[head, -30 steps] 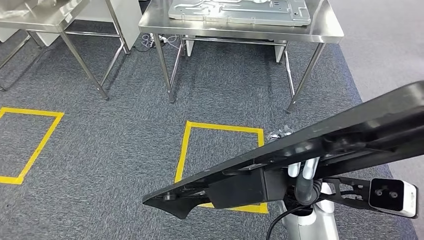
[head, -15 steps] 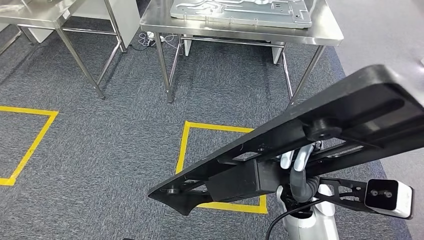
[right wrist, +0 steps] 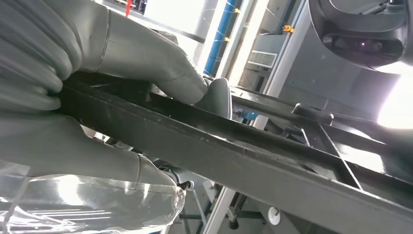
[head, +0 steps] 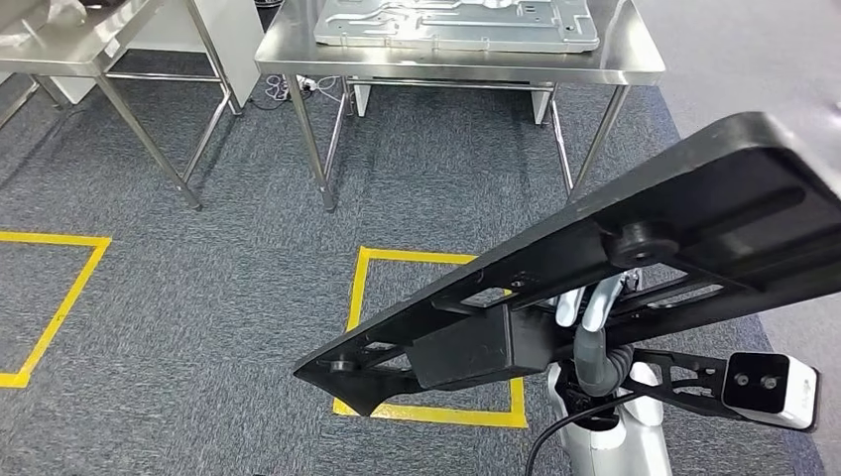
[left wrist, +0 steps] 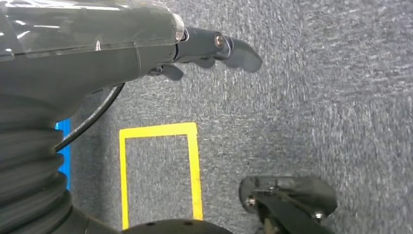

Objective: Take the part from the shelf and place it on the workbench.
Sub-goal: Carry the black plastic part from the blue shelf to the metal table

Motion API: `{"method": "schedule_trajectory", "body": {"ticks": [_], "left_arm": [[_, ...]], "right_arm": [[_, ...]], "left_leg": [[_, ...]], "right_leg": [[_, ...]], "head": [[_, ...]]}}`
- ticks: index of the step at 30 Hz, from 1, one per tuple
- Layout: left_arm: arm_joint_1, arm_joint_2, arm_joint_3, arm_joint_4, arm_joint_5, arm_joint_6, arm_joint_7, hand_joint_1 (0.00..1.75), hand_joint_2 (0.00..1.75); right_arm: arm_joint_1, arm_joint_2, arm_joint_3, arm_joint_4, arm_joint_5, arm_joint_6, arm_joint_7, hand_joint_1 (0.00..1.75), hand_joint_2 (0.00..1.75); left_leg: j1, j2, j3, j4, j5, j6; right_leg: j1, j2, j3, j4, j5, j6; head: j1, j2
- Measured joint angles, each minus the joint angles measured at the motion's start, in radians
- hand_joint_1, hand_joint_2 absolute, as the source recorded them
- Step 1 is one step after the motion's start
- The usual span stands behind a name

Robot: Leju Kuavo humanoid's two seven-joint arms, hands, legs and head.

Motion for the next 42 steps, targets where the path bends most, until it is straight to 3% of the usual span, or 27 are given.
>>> {"method": "schedule_trajectory", "body": {"ticks": [2, 4, 7, 9, 11, 13, 14, 15, 16, 17, 19, 20, 24, 26, 28, 29, 30, 31, 33, 34, 35, 37, 39, 41, 42], "left_arm": [[0.001, 0.001, 0.0, 0.0, 0.0, 0.0, 0.0, 0.0, 1.75], [0.0, 0.002, 0.0, 0.0, 0.0, 0.0, 0.0, 0.0, 1.75], [-0.002, 0.003, 0.0, 0.0, 0.0, 0.0, -0.001, 0.0, 1.75], [0.0, 0.002, 0.0, 0.0, 0.0, 0.0, -0.001, 0.0, 1.75], [-0.001, 0.002, 0.0, 0.0, 0.0, 0.0, -0.002, 0.0, 1.75], [-0.002, 0.002, 0.0, 0.0, 0.0, 0.0, -0.003, 0.0, 1.75], [-0.001, 0.002, 0.0, 0.0, 0.0, 0.0, -0.004, 0.0, 1.75], [0.001, 0.002, 0.0, 0.0, 0.0, 0.0, -0.004, 0.0, 1.75], [0.001, 0.002, 0.0, 0.0, 0.0, -0.001, -0.004, 0.0, 1.75], [0.002, 0.001, 0.0, 0.0, 0.0, -0.002, -0.005, 0.0, 1.75], [0.001, 0.0, 0.0, 0.0, 0.0, -0.003, -0.005, 0.0, 1.75], [0.0, 0.0, 0.0, 0.0, 0.0, -0.004, -0.005, 0.0, 1.75], [-0.001, 0.0, 0.0, 0.0, 0.0, -0.004, -0.006, 0.0, 1.75], [-0.004, 0.0, 0.0, 0.0, 0.0, -0.004, -0.006, 0.0, 1.75], [-0.004, 0.0, 0.0, 0.0, 0.001, -0.004, -0.006, 0.0, 1.75], [-0.003, 0.0, 0.0, 0.0, 0.002, -0.004, -0.006, 0.0, 1.75], [-0.001, 0.0, 0.0, 0.0, 0.002, -0.004, -0.006, 0.0, 1.75], [0.0, 0.0, 0.0, 0.0, 0.002, -0.004, -0.007, 0.0, 1.75], [0.001, 0.002, 0.0, 0.0, 0.002, -0.004, -0.007, 0.0, 1.75], [0.001, 0.003, 0.0, 0.0, 0.002, -0.004, -0.007, 0.0, 1.75], [0.001, 0.004, 0.0, 0.0, 0.002, -0.004, -0.007, 0.0, 1.75], [0.002, 0.006, 0.0, 0.0, 0.002, -0.005, -0.007, 0.0, 1.75], [0.005, 0.004, 0.0, 0.0, 0.002, -0.006, -0.007, 0.0, 1.75], [0.003, 0.002, 0.0, 0.0, 0.002, -0.006, -0.008, 0.0, 1.75], [0.002, 0.002, 0.0, 0.0, 0.002, -0.006, -0.008, 0.0, 1.75]], "right_arm": [[0.0, 0.0, 0.0, 0.0, 0.0, 0.0, 0.0, 1.75, 1.75], [0.0, 0.0, 0.0, 0.0, 0.0, 0.001, 0.0, 1.75, 1.75], [-0.001, 0.002, 0.0, 0.0, 0.001, 0.002, 0.0, 1.75, 1.75], [-0.002, 0.002, 0.0, 0.0, 0.001, 0.003, 0.0, 1.75, 1.75], [-0.004, 0.002, 0.0, -0.001, 0.0, 0.003, -0.001, 1.75, 1.75], [-0.002, 0.002, 0.0, 0.0, 0.0, 0.003, -0.001, 1.75, 1.75], [0.0, 0.002, 0.0, 0.0, 0.0, 0.003, -0.001, 1.75, 1.75], [0.001, 0.002, 0.0, 0.0, 0.0, 0.003, -0.001, 1.75, 1.75], [0.001, 0.002, 0.0, 0.0, 0.0, 0.003, -0.001, 1.75, 1.75], [0.0, 0.002, 0.0, 0.0, 0.0, 0.003, -0.001, 1.75, 1.75], [0.0, 0.002, 0.001, 0.001, 0.0, 0.003, -0.002, 1.75, 1.75], [0.0, 0.002, 0.001, 0.001, 0.0, 0.003, -0.002, 1.75, 1.75], [-0.001, 0.002, 0.0, -0.001, 0.0, 0.004, -0.003, 1.75, 1.75], [-0.003, 0.002, 0.001, -0.001, 0.0, 0.004, -0.003, 1.75, 1.75], [-0.003, 0.002, 0.001, -0.001, 0.0, 0.004, -0.003, 1.75, 1.75], [-0.002, 0.002, 0.001, -0.001, 0.0, 0.004, -0.003, 1.75, 1.75], [-0.001, 0.002, 0.001, -0.001, 0.0, 0.004, -0.003, 1.75, 1.75], [-0.001, 0.002, 0.001, -0.001, 0.0, 0.004, -0.003, 1.75, 1.75], [-0.001, 0.002, 0.002, -0.001, 0.0, 0.004, -0.003, 1.75, 1.75], [-0.001, 0.002, 0.002, 0.0, 0.0, 0.004, -0.004, 1.75, 1.75], [-0.001, 0.002, 0.002, 0.0, 0.001, 0.004, -0.005, 1.75, 1.75], [0.0, 0.002, 0.002, 0.0, 0.002, 0.004, -0.006, 1.75, 1.75], [0.0, 0.002, 0.003, -0.003, 0.003, 0.004, -0.006, 1.75, 1.75], [-0.002, 0.002, 0.003, -0.006, 0.004, 0.004, -0.008, 1.75, 1.75], [-0.001, 0.002, 0.003, -0.006, 0.004, 0.004, -0.009, 1.75, 1.75]], "left_leg": [[-0.001, -0.001, 0.045, -0.122, 0.083, 0.008], [-0.005, -0.003, 0.092, -0.227, 0.123, 0.018], [-0.007, -0.005, 0.108, -0.26, 0.112, 0.031], [-0.002, -0.007, 0.124, -0.271, 0.108, 0.04], [0.001, -0.006, 0.14, -0.279, 0.103, 0.047], [0.002, -0.006, 0.147, -0.281, 0.096, 0.05], [0.002, -0.006, 0.152, -0.28, 0.091, 0.049], [0.002, -0.007, 0.159, -0.28, 0.085, 0.047], [0.003, -0.007, 0.167, -0.28, 0.079, 0.045], [0.004, -0.007, 0.177, -0.28, 0.072, 0.041], [0.005, -0.007, 0.189, -0.28, 0.06, 0.029], [0.005, -0.006, 0.192, -0.281, 0.055, 0.022], [0.006, -0.004, 0.198, -0.253, 0.04, 0.0], [0.008, -0.005, 0.158, -0.171, 0.0, -0.001], [0.008, -0.005, 0.079, -0.04, -0.054, -0.002], [0.008, -0.005, 0.046, 0.006, -0.065, -0.002], [0.007, -0.005, 0.027, 0.019, -0.056, -0.001], [0.007, -0.005, 0.028, -0.008, -0.024, 0.002], [0.002, -0.005, 0.069, -0.137, 0.067, 0.014], [-0.002, -0.005, 0.086, -0.195, 0.089, 0.019], [-0.006, -0.005, 0.097, -0.233, 0.102, 0.025], [-0.012, -0.006, 0.1, -0.255, 0.1, 0.032], [-0.005, -0.006, 0.112, -0.267, 0.114, 0.039], [0.003, -0.005, 0.125, -0.28, 0.116, 0.046], [0.002, -0.005, 0.128, -0.282, 0.114, 0.048]], "right_leg": [[0.001, 0.005, 0.017, 0.002, -0.015, 0.004], [0.004, 0.007, 0.026, 0.006, -0.028, 0.013], [0.005, 0.008, 0.026, 0.013, -0.03, 0.029], [0.004, 0.006, 0.015, 0.047, -0.038, 0.039], [-0.001, 0.003, -0.04, 0.143, -0.075, 0.051], [-0.009, 0.001, -0.124, 0.259, -0.114, 0.062], [-0.012, 0.0, -0.154, 0.287, -0.112, 0.066], [-0.016, -0.001, -0.165, 0.28, -0.091, 0.068], [-0.018, -0.003, -0.157, 0.237, -0.05, 0.069], [-0.02, -0.005, -0.135, 0.169, 0.001, 0.067], [-0.016, -0.01, -0.097, 0.057, 0.049, 0.06], [-0.012, -0.012, -0.089, 0.031, 0.055, 0.053], [-0.009, -0.007, -0.071, 0.018, 0.047, 0.024], [-0.009, -0.007, -0.058, 0.014, 0.041, 0.012], [-0.005, -0.006, -0.052, 0.015, 0.034, 0.003], [-0.002, -0.005, -0.049, 0.016, 0.03, 0.0], [0.001, -0.003, -0.044, 0.017, 0.025, -0.001], [0.004, 0.0, -0.037, 0.018, 0.019, -0.002], [0.007, 0.002, -0.022, 0.019, 0.007, 0.0], [0.008, 0.003, -0.018, 0.021, 0.002, 0.002], [0.008, 0.003, -0.018, 0.022, -0.001, 0.006], [0.007, 0.004, -0.019, 0.021, -0.005, 0.017], [0.008, 0.004, -0.016, 0.024, -0.014, 0.029], [0.005, 0.002, -0.043, 0.085, -0.048, 0.041], [0.002, 0.001, -0.077, 0.146, -0.074, 0.047]], "head": [[-0.001, 0.0], [-0.002, 0.0], [-0.002, 0.0], [0.001, 0.0], [0.005, 0.0], [0.006, 0.0], [0.006, 0.0], [0.006, 0.0], [0.006, 0.0], [0.006, 0.0], [0.007, 0.0], [0.007, 0.0], [0.007, 0.0], [0.005, 0.0], [0.003, 0.0], [0.003, 0.0], [0.003, 0.0], [0.002, 0.0], [0.003, 0.0], [0.003, 0.0], [0.003, 0.0], [0.002, 0.0], [0.002, 0.0], [0.004, 0.0], [0.006, 0.0]]}}
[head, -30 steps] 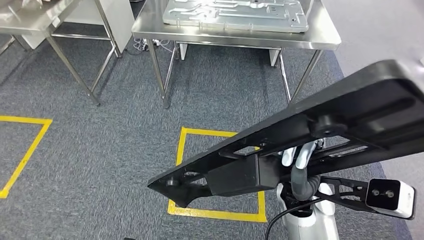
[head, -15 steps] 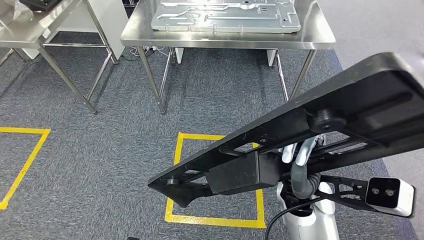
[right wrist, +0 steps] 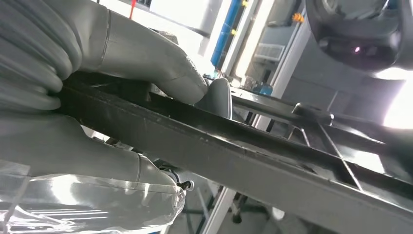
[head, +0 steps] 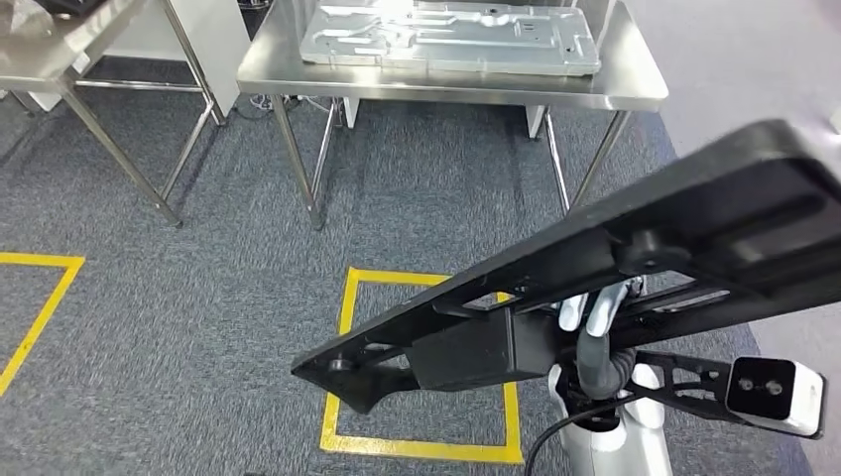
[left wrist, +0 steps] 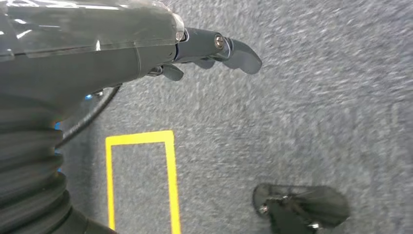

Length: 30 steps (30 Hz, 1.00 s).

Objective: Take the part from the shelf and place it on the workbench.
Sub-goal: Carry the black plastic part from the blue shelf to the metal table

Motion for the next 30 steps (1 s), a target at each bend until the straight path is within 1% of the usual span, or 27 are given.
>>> {"method": "schedule_trajectory", "body": {"ticks": [1, 2, 3, 4, 5, 6, 7, 8, 9, 10, 12, 13, 14, 15, 16, 17, 18, 19, 20, 21, 22, 23, 24, 25, 28, 29, 30], "left_arm": [[-0.001, 0.0, 0.0, 0.0, 0.0, 0.0, 0.0, 0.0, 1.75], [-0.001, 0.0, 0.0, 0.0, 0.0, -0.001, 0.0, 0.0, 1.75], [-0.001, 0.0, 0.0, 0.0, 0.0, -0.001, 0.0, 0.0, 1.75], [0.0, 0.0, 0.0, 0.0, 0.0, -0.001, 0.001, 0.0, 1.75], [0.001, -0.001, 0.0, 0.0, 0.0, -0.001, 0.002, 0.0, 1.75], [0.001, -0.002, 0.0, 0.0, 0.0, -0.001, 0.002, 0.0, 1.75], [0.0, -0.002, 0.0, 0.0, 0.0, -0.002, 0.003, 0.0, 1.75], [-0.001, -0.003, 0.0, 0.0, 0.0, -0.002, 0.004, 0.0, 1.75], [-0.001, -0.002, 0.0, 0.0, 0.0, -0.002, 0.005, 0.0, 1.75], [-0.002, -0.002, 0.0, 0.0, 0.0, -0.002, 0.006, 0.0, 1.75], [-0.003, -0.002, 0.0, 0.0, 0.0, -0.002, 0.007, 0.0, 1.75], [-0.004, -0.002, 0.0, 0.0, 0.0, -0.002, 0.007, 0.0, 1.75], [-0.004, -0.002, 0.0, 0.0, 0.0, -0.002, 0.007, 0.0, 1.75], [-0.004, -0.002, 0.0, 0.0, 0.0, -0.002, 0.007, 0.0, 1.75], [-0.003, -0.002, 0.0, 0.0, 0.0, -0.002, 0.007, 0.0, 1.75], [-0.003, -0.002, 0.0, 0.0, 0.0, -0.003, 0.007, 0.0, 1.75], [-0.002, -0.002, 0.0, 0.0, 0.0, -0.003, 0.007, 0.0, 1.75], [-0.001, -0.002, 0.0, 0.0, -0.001, -0.004, 0.007, 0.0, 1.75], [0.0, -0.002, 0.0, 0.0, -0.001, -0.004, 0.007, 0.0, 1.75], [0.0, 0.0, 0.0, 0.0, -0.001, -0.004, 0.007, 0.0, 1.75], [0.0, 0.002, 0.0, 0.0, -0.001, -0.004, 0.007, 0.0, 1.75], [-0.001, 0.004, 0.0, 0.0, -0.001, -0.004, 0.007, 0.0, 1.75], [-0.001, 0.005, 0.0, 0.0, -0.002, -0.004, 0.006, 0.0, 1.75], [-0.001, 0.006, 0.0, 0.0, -0.002, -0.005, 0.006, 0.0, 1.75], [0.0, 0.004, 0.0, 0.0, -0.003, -0.006, 0.005, 0.0, 1.75], [0.0, 0.003, 0.0, 0.0, -0.004, -0.006, 0.004, 0.0, 1.75], [0.0, 0.003, 0.0, 0.0, -0.004, -0.006, 0.003, 0.0, 1.75]], "right_arm": [[0.001, 0.0, 0.0, 0.0, 0.0, 0.0, -0.001, 1.75, 1.75], [0.003, 0.0, 0.0, 0.0, 0.001, 0.0, -0.002, 1.75, 1.75], [0.004, 0.0, 0.0, 0.0, 0.001, 0.0, -0.002, 1.75, 1.75], [0.004, 0.0, 0.0, 0.0, 0.001, 0.0, -0.003, 1.75, 1.75], [0.004, 0.0, 0.0, 0.0, 0.001, 0.0, -0.003, 1.75, 1.75], [0.004, 0.0, 0.0, 0.0, 0.001, 0.0, -0.004, 1.75, 1.75], [0.003, 0.0, 0.0, 0.0, 0.002, 0.0, -0.004, 1.75, 1.75], [0.003, 0.0, 0.001, 0.0, 0.002, 0.0, -0.005, 1.75, 1.75], [0.003, 0.0, 0.002, 0.0, 0.002, 0.0, -0.006, 1.75, 1.75], [0.002, 0.0, 0.004, 0.0, 0.003, -0.001, -0.008, 1.75, 1.75], [0.002, 0.0, 0.007, -0.002, 0.004, -0.001, -0.016, 1.75, 1.75], [0.0, 0.0, 0.009, -0.003, 0.006, -0.002, -0.02, 1.75, 1.75], [-0.001, 0.0, 0.012, -0.005, 0.008, -0.002, -0.024, 1.75, 1.75], [-0.002, 0.0, 0.015, -0.006, 0.012, -0.004, -0.028, 1.75, 1.75], [-0.003, 0.0, 0.018, -0.006, 0.016, -0.005, -0.031, 1.75, 1.75], [-0.003, 0.0, 0.02, -0.006, 0.021, -0.006, -0.034, 1.75, 1.75], [-0.002, 0.0, 0.022, -0.006, 0.027, -0.007, -0.038, 1.75, 1.75], [-0.002, 0.0, 0.024, -0.007, 0.033, -0.008, -0.042, 1.75, 1.75], [-0.001, 0.0, 0.025, -0.009, 0.038, -0.009, -0.045, 1.75, 1.75], [-0.001, 0.0, 0.026, -0.011, 0.043, -0.011, -0.05, 1.75, 1.75], [-0.002, 0.0, 0.028, -0.014, 0.048, -0.014, -0.055, 1.75, 1.75], [-0.002, 0.0, 0.031, -0.016, 0.054, -0.017, -0.059, 1.75, 1.75], [-0.002, 0.0, 0.033, -0.019, 0.059, -0.02, -0.064, 1.75, 1.75], [-0.002, 0.0, 0.035, -0.022, 0.064, -0.022, -0.067, 1.75, 1.75], [-0.003, 0.0, 0.043, -0.037, 0.075, -0.025, -0.074, 1.75, 1.75], [-0.004, -0.001, 0.046, -0.042, 0.077, -0.025, -0.076, 1.75, 1.75], [-0.004, -0.001, 0.048, -0.046, 0.078, -0.025, -0.077, 1.75, 1.75]], "left_leg": [[0.0, 0.0, 0.002, 0.0, -0.003, 0.001], [0.0, 0.0, 0.004, 0.001, -0.006, 0.001], [0.001, 0.0, 0.007, 0.002, -0.01, 0.0], [0.002, -0.001, 0.012, 0.003, -0.015, -0.002], [0.003, -0.001, 0.019, 0.004, -0.02, -0.004], [0.004, -0.002, 0.026, 0.005, -0.026, -0.009], [0.004, -0.003, 0.031, 0.006, -0.033, -0.014], [0.003, -0.004, 0.034, 0.007, -0.038, -0.021], [0.002, -0.004, 0.035, 0.007, -0.042, -0.027], [0.002, -0.005, 0.037, 0.005, -0.045, -0.034], [0.004, -0.004, 0.044, 0.005, -0.051, -0.047], [0.005, -0.003, 0.04, 0.021, -0.062, -0.051], [0.006, -0.003, 0.025, 0.058, -0.082, -0.055], [0.007, -0.003, -0.005, 0.118, -0.111, -0.056], [0.007, -0.004, -0.043, 0.19, -0.142, -0.057], [0.007, -0.004, -0.082, 0.256, -0.164, -0.057], [0.006, -0.004, -0.109, 0.296, -0.168, -0.057], [0.006, -0.004, -0.117, 0.296, -0.15, -0.054], [0.004, -0.004, -0.104, 0.255, -0.114, -0.048], [0.001, -0.004, -0.077, 0.185, -0.069, -0.04], [-0.003, -0.004, -0.048, 0.117, -0.037, -0.031], [-0.007, -0.003, -0.024, 0.065, -0.017, -0.024], [-0.011, -0.003, -0.011, 0.036, -0.012, -0.019], [-0.014, -0.003, -0.008, 0.029, -0.017, -0.016], [-0.007, -0.003, 0.007, 0.009, -0.014, -0.007], [-0.003, -0.003, 0.015, 0.001, -0.013, -0.003], [-0.001, -0.002, 0.022, -0.004, -0.014, 0.001]], "right_leg": [[-0.004, -0.001, -0.041, 0.068, -0.024, 0.005], [-0.009, -0.002, -0.078, 0.122, -0.035, 0.009], [-0.013, -0.003, -0.1, 0.144, -0.028, 0.013], [-0.017, -0.004, -0.101, 0.127, 0.0, 0.016], [-0.02, -0.005, -0.082, 0.074, 0.042, 0.018], [-0.023, -0.007, -0.052, 0.003, 0.082, 0.02], [-0.022, -0.008, -0.024, -0.059, 0.109, 0.019], [-0.02, -0.009, -0.005, -0.102, 0.122, 0.016], [-0.017, -0.008, 0.004, -0.12, 0.12, 0.011], [-0.014, -0.006, 0.005, -0.121, 0.115, 0.004], [-0.014, -0.003, 0.011, -0.125, 0.112, -0.011], [-0.015, -0.004, 0.016, -0.128, 0.11, -0.019], [-0.015, -0.005, 0.022, -0.131, 0.108, -0.027], [-0.015, -0.006, 0.027, -0.132, 0.105, -0.033], [-0.012, -0.007, 0.03, -0.132, 0.102, -0.038], [-0.009, -0.006, 0.032, -0.131, 0.099, -0.042], [-0.006, -0.005, 0.035, -0.13, 0.095, -0.044], [-0.003, -0.003, 0.039, -0.129, 0.091, -0.045], [0.001, -0.002, 0.045, -0.128, 0.086, -0.045], [0.003, 0.0, 0.052, -0.127, 0.081, -0.044], [0.006, 0.0, 0.058, -0.126, 0.075, -0.043], [0.008, 0.001, 0.062, -0.125, 0.07, -0.039], [0.007, 0.0, 0.063, -0.125, 0.067, -0.035], [0.006, 0.0, 0.063, -0.126, 0.065, -0.03], [0.007, -0.002, 0.065, -0.112, 0.052, -0.013], [0.007, -0.003, 0.053, -0.083, 0.037, -0.007], [0.005, -0.004, 0.03, -0.033, 0.014, -0.003]], "head": [[0.001, 0.0], [0.001, 0.0], [0.001, 0.0], [0.001, 0.0], [0.001, 0.0], [0.001, 0.0], [0.001, 0.0], [0.001, 0.0], [0.0, 0.0], [0.0, 0.0], [-0.001, 0.0], [-0.003, 0.0], [-0.005, 0.0], [-0.008, 0.0], [-0.011, 0.0], [-0.012, 0.0], [-0.012, 0.0], [-0.012, 0.0], [-0.012, 0.0], [-0.012, 0.0], [-0.011, 0.0], [-0.011, 0.0], [-0.011, 0.0], [-0.011, 0.0], [-0.009, 0.0], [-0.007, 0.0], [-0.005, 0.0]]}}
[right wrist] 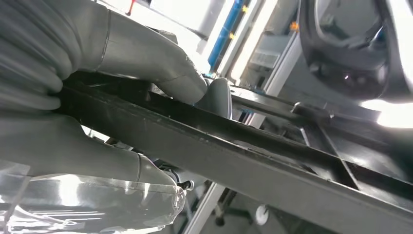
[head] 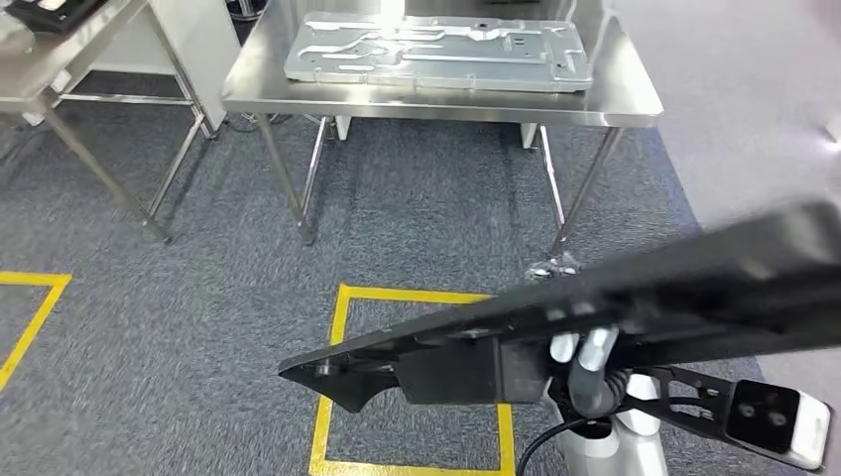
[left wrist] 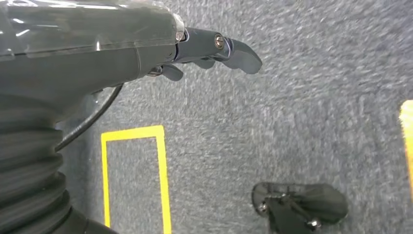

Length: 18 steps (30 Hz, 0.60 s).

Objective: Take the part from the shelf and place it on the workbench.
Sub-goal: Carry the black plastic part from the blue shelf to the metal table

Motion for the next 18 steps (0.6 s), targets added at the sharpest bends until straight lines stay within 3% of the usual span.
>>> {"method": "schedule_trajectory", "body": {"ticks": [2, 3, 4, 5, 7, 9, 13, 15, 18], "left_arm": [[-0.002, 0.0, 0.0, 0.0, -0.001, 0.0, -0.001, 0.0, 1.75], [-0.002, 0.0, 0.0, 0.0, -0.001, 0.0, -0.001, 0.0, 1.75], [-0.001, 0.0, 0.0, 0.0, -0.001, -0.001, -0.001, 0.0, 1.75], [0.0, 0.0, 0.0, 0.0, -0.001, -0.002, -0.001, 0.0, 1.75], [0.001, -0.001, 0.0, 0.0, -0.001, -0.003, -0.001, 0.0, 1.75], [0.0, -0.002, 0.0, 0.0, 0.0, -0.003, -0.001, 0.0, 1.75], [-0.003, -0.002, 0.0, 0.0, 0.0, -0.003, -0.002, 0.0, 1.75], [-0.004, -0.002, 0.0, 0.0, 0.0, -0.003, -0.002, 0.0, 1.75], [-0.004, -0.002, 0.0, 0.0, 0.0, -0.003, -0.003, 0.0, 1.75]], "right_arm": [[0.001, -0.003, 0.001, -0.003, 0.004, -0.002, -0.002, 1.75, 1.75], [0.002, -0.005, 0.002, -0.004, 0.007, -0.003, -0.003, 1.75, 1.75], [0.003, -0.007, 0.002, -0.004, 0.009, -0.004, -0.003, 1.75, 1.75], [0.004, -0.009, 0.003, -0.005, 0.01, -0.004, -0.003, 1.75, 1.75], [0.004, -0.011, 0.004, -0.007, 0.011, -0.004, -0.004, 1.75, 1.75], [0.003, -0.013, 0.006, -0.011, 0.012, -0.004, -0.004, 1.75, 1.75], [0.003, -0.015, 0.01, -0.017, 0.012, -0.004, -0.006, 1.75, 1.75], [0.001, -0.015, 0.013, -0.02, 0.012, -0.004, -0.007, 1.75, 1.75], [-0.001, -0.015, 0.015, -0.021, 0.012, -0.004, -0.009, 1.75, 1.75]], "left_leg": [[0.0, 0.0, 0.007, -0.002, -0.006, 0.003], [0.001, 0.0, 0.011, -0.002, -0.01, 0.003], [0.001, -0.001, 0.015, -0.002, -0.015, 0.001], [0.002, -0.001, 0.022, -0.001, -0.02, -0.001], [0.003, -0.002, 0.036, -0.001, -0.033, -0.01], [0.001, -0.003, 0.044, 0.0, -0.046, -0.023], [0.002, -0.001, 0.053, 0.002, -0.063, -0.046], [0.005, -0.001, 0.033, 0.057, -0.095, -0.053], [0.005, -0.001, 0.007, 0.112, -0.123, -0.055]], "right_leg": [[-0.007, 0.0, -0.075, 0.126, -0.046, 0.009], [-0.012, 0.0, -0.107, 0.168, -0.052, 0.013], [-0.016, -0.001, -0.124, 0.178, -0.038, 0.016], [-0.02, -0.002, -0.119, 0.148, -0.005, 0.019], [-0.025, -0.004, -0.067, 0.017, 0.078, 0.021], [-0.023, -0.004, -0.026, -0.077, 0.111, 0.015], [-0.019, 0.0, -0.013, -0.094, 0.096, -0.013], [-0.02, -0.001, -0.003, -0.098, 0.092, -0.026], [-0.02, -0.002, 0.001, -0.099, 0.088, -0.032]], "head": [[0.002, 0.0], [0.002, 0.0], [0.002, 0.0], [0.002, 0.0], [0.002, 0.0], [0.002, 0.0], [0.0, 0.0], [-0.003, 0.0], [-0.005, 0.0]]}}
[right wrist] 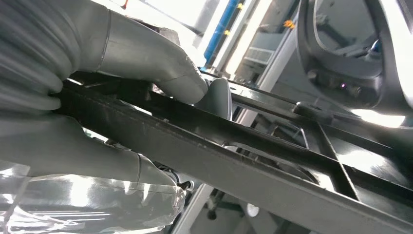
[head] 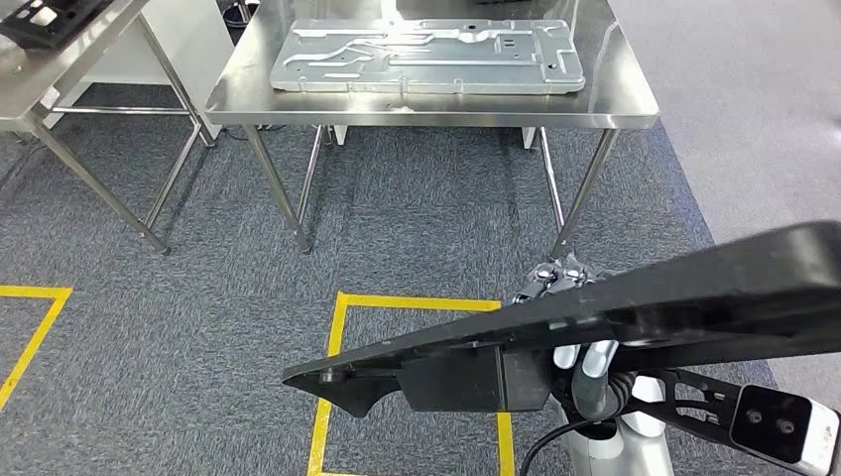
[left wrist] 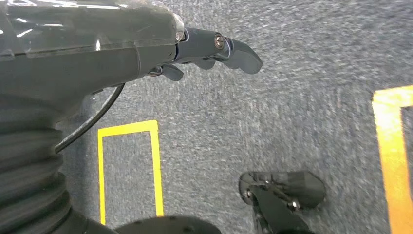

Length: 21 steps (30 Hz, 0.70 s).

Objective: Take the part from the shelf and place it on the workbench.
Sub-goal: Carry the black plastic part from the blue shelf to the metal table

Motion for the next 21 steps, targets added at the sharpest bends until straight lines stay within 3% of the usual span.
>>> {"method": "schedule_trajectory", "body": {"ticks": [2, 4, 5, 6, 7, 8, 10, 13, 15, 18, 19, 20, 21], "left_arm": [[0.0, 0.0, 0.0, 0.0, 0.0, 0.0, 0.0, 0.0, 1.75], [0.001, 0.0, 0.0, 0.0, 0.001, 0.001, 0.0, 0.0, 1.75], [0.002, 0.0, 0.0, 0.0, 0.001, 0.001, 0.0, 0.0, 1.75], [0.003, 0.0, 0.0, 0.0, 0.002, 0.002, 0.0, 0.0, 1.75], [0.004, 0.001, 0.0, 0.0, 0.002, 0.003, 0.0, 0.0, 1.75], [0.005, 0.002, 0.0, 0.0, 0.002, 0.003, 0.0, 0.0, 1.75], [0.004, 0.005, 0.0, 0.0, 0.001, 0.003, 0.0, 0.0, 1.75], [0.004, 0.003, 0.0, 0.0, -0.002, 0.002, -0.002, 0.0, 1.75], [0.003, 0.001, 0.0, 0.0, -0.005, 0.002, -0.002, 0.0, 1.75], [0.0, 0.001, 0.0, 0.0, -0.007, 0.002, -0.002, 0.0, 1.75], [0.001, 0.001, 0.0, 0.0, -0.007, 0.002, -0.002, 0.0, 1.75], [0.002, 0.001, 0.0, 0.0, -0.008, 0.002, -0.002, 0.0, 1.75], [0.003, 0.0, 0.0, 0.0, -0.008, 0.001, -0.002, 0.0, 1.75]], "right_arm": [[0.0, 0.0, 0.001, 0.0, 0.0, 0.0, 0.0, 1.75, 1.75], [0.001, 0.0, 0.003, 0.0, 0.001, 0.0, -0.001, 1.75, 1.75], [0.001, 0.0, 0.005, 0.0, 0.002, -0.001, -0.002, 1.75, 1.75], [0.001, 0.0, 0.007, 0.0, 0.003, -0.002, -0.002, 1.75, 1.75], [0.001, -0.001, 0.008, 0.0, 0.003, -0.003, -0.003, 1.75, 1.75], [0.001, -0.001, 0.009, 0.0, 0.004, -0.005, -0.004, 1.75, 1.75], [0.001, -0.001, 0.009, 0.0, 0.004, -0.008, -0.005, 1.75, 1.75], [0.001, -0.002, 0.009, -0.005, 0.006, -0.01, -0.006, 1.75, 1.75], [-0.002, -0.002, 0.009, -0.009, 0.006, -0.01, -0.008, 1.75, 1.75], [0.001, -0.005, 0.009, -0.011, 0.008, -0.01, -0.009, 1.75, 1.75], [0.003, -0.007, 0.009, -0.011, 0.01, -0.01, -0.01, 1.75, 1.75], [0.004, -0.008, 0.009, -0.011, 0.012, -0.01, -0.011, 1.75, 1.75], [0.004, -0.009, 0.009, -0.011, 0.014, -0.01, -0.012, 1.75, 1.75]], "left_leg": [[0.0, 0.0, -0.009, 0.017, -0.008, 0.0], [0.0, 0.0, -0.06, 0.102, -0.036, -0.002], [-0.001, 0.0, -0.084, 0.122, -0.02, 0.002], [-0.003, 0.0, -0.093, 0.108, 0.016, 0.008], [-0.007, -0.001, -0.088, 0.061, 0.062, 0.018], [-0.012, -0.001, -0.063, -0.016, 0.111, 0.029], [-0.02, -0.001, -0.039, -0.08, 0.131, 0.041], [-0.018, -0.002, -0.028, -0.097, 0.129, 0.048], [-0.01, -0.002, -0.012, -0.113, 0.129, 0.056], [-0.009, -0.001, 0.0, -0.117, 0.119, 0.062], [-0.008, -0.002, 0.004, -0.116, 0.115, 0.062], [-0.008, -0.002, 0.011, -0.116, 0.109, 0.06], [-0.008, -0.002, 0.019, -0.116, 0.103, 0.058]], "right_leg": [[0.0, 0.0, 0.001, 0.0, -0.001, -0.001], [0.003, 0.0, 0.005, 0.0, -0.006, -0.004], [0.007, 0.002, 0.015, 0.0, -0.013, -0.006], [0.011, 0.004, 0.027, 0.001, -0.022, -0.007], [0.014, 0.005, 0.04, 0.001, -0.032, -0.007], [0.017, 0.007, 0.05, 0.001, -0.04, -0.004], [0.017, 0.008, 0.053, 0.001, -0.048, 0.005], [0.017, 0.007, 0.058, -0.001, -0.055, 0.023], [0.017, 0.005, 0.037, 0.054, -0.086, 0.034], [0.007, 0.004, -0.076, 0.244, -0.155, 0.045], [0.003, 0.004, -0.104, 0.277, -0.152, 0.048], [0.001, 0.003, -0.112, 0.271, -0.127, 0.051], [-0.002, 0.002, -0.1, 0.226, -0.086, 0.052]], "head": [[0.0, 0.0], [-0.001, 0.0], [-0.001, 0.0], [-0.002, 0.0], [-0.001, 0.0], [-0.001, 0.0], [0.0, 0.0], [0.0, 0.0], [0.004, 0.0], [0.006, 0.0], [0.006, 0.0], [0.006, 0.0], [0.007, 0.0]]}}
